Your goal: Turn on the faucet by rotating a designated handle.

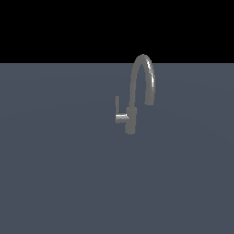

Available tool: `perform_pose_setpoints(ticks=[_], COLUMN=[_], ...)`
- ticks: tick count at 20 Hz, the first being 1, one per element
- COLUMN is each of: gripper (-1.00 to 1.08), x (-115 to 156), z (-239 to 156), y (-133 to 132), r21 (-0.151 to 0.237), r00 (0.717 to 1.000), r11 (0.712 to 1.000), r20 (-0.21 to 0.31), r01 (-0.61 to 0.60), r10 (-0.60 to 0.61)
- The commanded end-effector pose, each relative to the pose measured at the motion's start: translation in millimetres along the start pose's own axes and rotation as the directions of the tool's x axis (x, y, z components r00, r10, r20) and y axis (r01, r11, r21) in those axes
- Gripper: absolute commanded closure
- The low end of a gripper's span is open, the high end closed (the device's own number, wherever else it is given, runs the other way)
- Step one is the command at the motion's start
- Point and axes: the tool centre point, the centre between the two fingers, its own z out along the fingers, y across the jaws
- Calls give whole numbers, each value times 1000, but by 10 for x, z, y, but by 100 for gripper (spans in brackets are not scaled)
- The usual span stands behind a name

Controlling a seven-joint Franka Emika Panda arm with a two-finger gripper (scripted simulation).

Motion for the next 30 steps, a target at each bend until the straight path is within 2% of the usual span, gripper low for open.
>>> perform_pose_setpoints(ticks=[1, 11, 18, 25, 30], gripper=[108, 108, 108, 108, 108], x=[0, -2, 7, 45, 96], z=[0, -60, -97, -264, -446], y=[0, -7, -27, -124, -258], r21=[0, 28, 23, 11, 2], r00=[1000, 999, 998, 986, 958], r11=[1000, 999, 998, 991, 976], r20=[0, -15, -31, -103, -188], r01=[0, -45, -59, -132, -218], r10=[0, 45, 60, 132, 214])
